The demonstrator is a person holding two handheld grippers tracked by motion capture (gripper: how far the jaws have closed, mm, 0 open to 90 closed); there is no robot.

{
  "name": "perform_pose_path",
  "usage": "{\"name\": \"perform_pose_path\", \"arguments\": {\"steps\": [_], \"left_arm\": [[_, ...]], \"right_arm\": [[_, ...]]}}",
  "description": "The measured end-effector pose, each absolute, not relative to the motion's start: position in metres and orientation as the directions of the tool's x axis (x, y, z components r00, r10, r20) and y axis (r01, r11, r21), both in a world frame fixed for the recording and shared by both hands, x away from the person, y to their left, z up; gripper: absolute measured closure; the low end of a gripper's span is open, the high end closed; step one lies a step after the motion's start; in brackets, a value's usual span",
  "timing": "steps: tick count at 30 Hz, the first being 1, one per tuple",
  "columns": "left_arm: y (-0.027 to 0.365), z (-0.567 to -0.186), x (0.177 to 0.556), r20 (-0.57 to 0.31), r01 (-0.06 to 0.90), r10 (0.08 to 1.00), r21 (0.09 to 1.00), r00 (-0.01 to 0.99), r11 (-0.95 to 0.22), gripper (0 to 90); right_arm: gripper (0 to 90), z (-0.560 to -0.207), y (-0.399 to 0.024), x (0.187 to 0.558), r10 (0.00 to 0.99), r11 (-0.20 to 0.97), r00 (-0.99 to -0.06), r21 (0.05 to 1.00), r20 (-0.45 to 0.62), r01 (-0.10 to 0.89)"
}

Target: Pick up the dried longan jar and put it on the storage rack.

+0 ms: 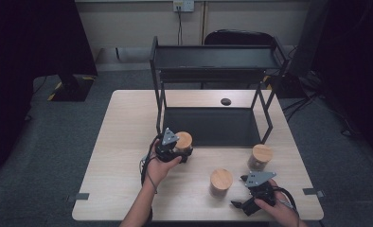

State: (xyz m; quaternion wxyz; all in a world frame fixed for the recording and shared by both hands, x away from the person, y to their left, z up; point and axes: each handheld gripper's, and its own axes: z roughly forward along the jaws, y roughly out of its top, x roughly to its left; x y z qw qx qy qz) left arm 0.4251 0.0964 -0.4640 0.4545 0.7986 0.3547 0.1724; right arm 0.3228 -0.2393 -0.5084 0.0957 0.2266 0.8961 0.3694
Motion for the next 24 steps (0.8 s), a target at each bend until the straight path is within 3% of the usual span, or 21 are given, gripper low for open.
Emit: {"name": "perform_pose_path", "arguments": {"steps": [24], "left_arm": [[0.083, -0.457, 0.448, -0.048, 0.414, 0.736, 0.850, 0.676, -0.325, 25.9]], "right_arm": [[0.0, -0.508, -0.239, 0.323, 0.477, 0.624, -0.879, 0.705, -0.004, 0.336]]}}
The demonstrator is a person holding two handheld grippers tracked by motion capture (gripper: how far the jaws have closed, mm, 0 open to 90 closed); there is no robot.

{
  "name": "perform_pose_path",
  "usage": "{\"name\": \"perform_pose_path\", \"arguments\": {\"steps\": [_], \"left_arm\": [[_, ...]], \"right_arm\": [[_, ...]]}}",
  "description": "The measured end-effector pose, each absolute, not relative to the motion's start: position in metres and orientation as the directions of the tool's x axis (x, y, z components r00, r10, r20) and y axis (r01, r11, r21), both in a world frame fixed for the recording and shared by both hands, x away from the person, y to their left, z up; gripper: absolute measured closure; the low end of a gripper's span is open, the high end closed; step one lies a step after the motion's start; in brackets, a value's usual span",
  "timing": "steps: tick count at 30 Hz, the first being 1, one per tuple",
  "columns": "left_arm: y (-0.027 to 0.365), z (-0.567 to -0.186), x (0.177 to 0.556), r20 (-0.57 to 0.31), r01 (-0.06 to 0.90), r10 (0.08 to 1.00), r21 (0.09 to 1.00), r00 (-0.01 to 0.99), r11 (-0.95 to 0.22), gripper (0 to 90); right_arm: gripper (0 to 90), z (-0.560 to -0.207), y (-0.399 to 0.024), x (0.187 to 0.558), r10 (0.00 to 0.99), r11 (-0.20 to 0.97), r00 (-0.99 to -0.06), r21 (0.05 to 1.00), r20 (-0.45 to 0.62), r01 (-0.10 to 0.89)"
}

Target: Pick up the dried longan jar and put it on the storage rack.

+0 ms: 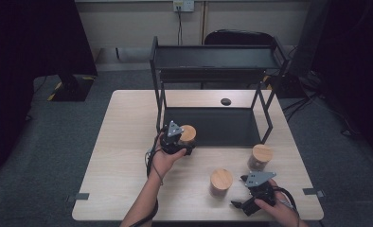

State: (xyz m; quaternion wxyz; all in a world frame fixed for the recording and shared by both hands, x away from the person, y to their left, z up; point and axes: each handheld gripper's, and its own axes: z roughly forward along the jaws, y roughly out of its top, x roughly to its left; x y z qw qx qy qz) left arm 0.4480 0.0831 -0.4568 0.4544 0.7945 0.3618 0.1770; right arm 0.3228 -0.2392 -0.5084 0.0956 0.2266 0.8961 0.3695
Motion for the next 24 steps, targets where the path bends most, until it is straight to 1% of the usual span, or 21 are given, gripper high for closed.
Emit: {"name": "perform_pose_path", "arguments": {"steps": [24], "left_arm": [[0.075, -0.459, 0.473, -0.020, 0.420, 0.780, 0.852, 0.626, -0.314, 25.8]], "right_arm": [[0.0, -0.508, -0.239, 0.323, 0.477, 0.624, -0.879, 0.706, -0.004, 0.336]]}}
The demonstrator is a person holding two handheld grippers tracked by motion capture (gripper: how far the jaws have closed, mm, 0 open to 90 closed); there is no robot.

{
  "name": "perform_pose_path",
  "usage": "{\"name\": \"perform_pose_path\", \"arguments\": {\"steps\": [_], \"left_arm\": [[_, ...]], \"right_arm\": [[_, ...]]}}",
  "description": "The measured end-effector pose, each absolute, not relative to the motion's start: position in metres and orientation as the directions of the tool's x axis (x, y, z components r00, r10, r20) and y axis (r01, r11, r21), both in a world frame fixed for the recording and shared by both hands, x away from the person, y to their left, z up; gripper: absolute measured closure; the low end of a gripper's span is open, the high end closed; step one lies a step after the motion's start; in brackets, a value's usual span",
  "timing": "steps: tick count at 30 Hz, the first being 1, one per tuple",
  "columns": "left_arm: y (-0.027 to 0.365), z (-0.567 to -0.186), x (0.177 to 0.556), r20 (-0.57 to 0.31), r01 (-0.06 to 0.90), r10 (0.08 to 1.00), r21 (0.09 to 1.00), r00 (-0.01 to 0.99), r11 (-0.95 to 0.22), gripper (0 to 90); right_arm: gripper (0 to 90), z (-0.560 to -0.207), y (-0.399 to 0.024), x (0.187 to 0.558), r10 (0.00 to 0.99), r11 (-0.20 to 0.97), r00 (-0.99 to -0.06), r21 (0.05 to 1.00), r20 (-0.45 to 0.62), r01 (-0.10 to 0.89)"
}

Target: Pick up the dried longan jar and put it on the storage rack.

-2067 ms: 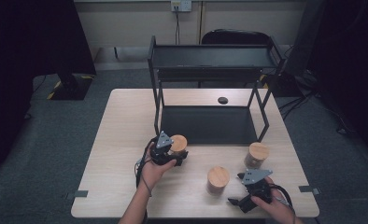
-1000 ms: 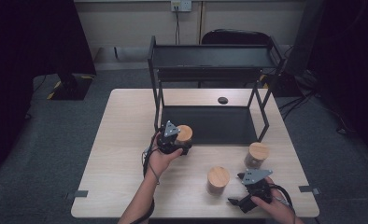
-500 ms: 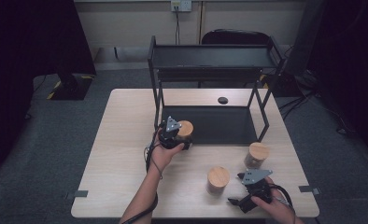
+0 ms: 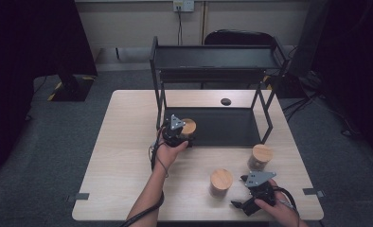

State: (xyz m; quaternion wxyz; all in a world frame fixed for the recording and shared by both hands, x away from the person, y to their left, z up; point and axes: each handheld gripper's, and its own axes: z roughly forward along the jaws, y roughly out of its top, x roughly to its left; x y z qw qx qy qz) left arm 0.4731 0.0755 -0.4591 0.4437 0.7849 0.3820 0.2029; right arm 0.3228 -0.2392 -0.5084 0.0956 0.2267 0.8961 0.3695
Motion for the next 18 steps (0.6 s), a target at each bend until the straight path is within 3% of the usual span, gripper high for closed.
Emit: {"name": "perform_pose_path", "arguments": {"steps": [18], "left_arm": [[0.068, -0.462, 0.492, -0.024, 0.431, 0.805, 0.854, 0.593, -0.292, 25.9]], "right_arm": [[0.0, -0.508, -0.239, 0.323, 0.477, 0.625, -0.879, 0.705, -0.004, 0.335]]}}
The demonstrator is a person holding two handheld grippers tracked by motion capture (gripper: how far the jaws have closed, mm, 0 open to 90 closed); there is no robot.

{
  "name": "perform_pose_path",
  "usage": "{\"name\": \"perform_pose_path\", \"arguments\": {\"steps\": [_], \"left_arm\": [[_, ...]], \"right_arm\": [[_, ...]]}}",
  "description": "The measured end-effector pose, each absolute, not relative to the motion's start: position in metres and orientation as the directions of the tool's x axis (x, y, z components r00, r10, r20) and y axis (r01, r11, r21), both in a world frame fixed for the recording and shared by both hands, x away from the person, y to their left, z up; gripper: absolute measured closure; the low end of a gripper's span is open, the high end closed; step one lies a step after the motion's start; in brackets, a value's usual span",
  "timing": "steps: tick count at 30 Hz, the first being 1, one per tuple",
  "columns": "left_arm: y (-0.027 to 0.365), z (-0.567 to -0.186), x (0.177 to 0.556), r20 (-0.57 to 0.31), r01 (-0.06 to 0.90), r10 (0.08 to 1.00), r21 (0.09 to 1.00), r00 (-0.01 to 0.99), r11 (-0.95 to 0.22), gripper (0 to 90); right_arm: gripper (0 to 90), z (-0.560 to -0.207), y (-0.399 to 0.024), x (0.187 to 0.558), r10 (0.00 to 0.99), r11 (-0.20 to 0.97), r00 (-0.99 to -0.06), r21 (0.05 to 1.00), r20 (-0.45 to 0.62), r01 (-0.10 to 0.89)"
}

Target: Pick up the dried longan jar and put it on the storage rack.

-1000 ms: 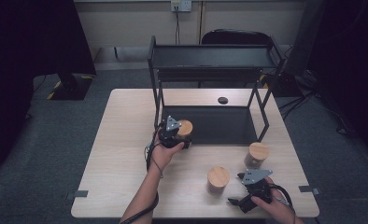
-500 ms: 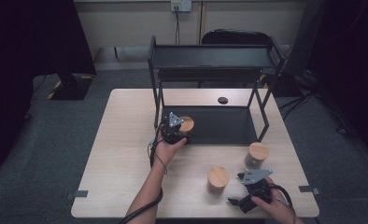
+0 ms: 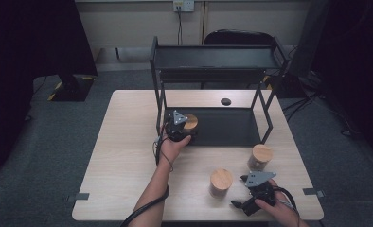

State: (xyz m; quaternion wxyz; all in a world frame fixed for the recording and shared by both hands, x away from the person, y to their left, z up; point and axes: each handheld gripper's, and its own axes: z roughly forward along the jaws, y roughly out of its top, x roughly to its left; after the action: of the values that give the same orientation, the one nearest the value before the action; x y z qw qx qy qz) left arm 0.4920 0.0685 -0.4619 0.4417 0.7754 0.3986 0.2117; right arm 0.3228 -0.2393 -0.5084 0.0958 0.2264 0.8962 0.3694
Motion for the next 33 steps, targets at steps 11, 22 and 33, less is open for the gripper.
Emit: {"name": "perform_pose_path", "arguments": {"steps": [11, 22, 33], "left_arm": [[0.070, -0.469, 0.502, -0.030, 0.447, 0.826, 0.852, 0.563, -0.274, 25.9], [0.070, -0.476, 0.509, -0.029, 0.459, 0.842, 0.848, 0.539, -0.265, 25.9], [0.068, -0.481, 0.516, -0.035, 0.470, 0.855, 0.846, 0.517, -0.250, 25.9]], "right_arm": [[0.0, -0.508, -0.239, 0.323, 0.477, 0.624, -0.879, 0.705, -0.003, 0.336], [0.0, -0.508, -0.239, 0.323, 0.477, 0.624, -0.879, 0.705, -0.003, 0.336], [0.0, -0.508, -0.239, 0.323, 0.477, 0.624, -0.879, 0.705, -0.003, 0.337]]}}
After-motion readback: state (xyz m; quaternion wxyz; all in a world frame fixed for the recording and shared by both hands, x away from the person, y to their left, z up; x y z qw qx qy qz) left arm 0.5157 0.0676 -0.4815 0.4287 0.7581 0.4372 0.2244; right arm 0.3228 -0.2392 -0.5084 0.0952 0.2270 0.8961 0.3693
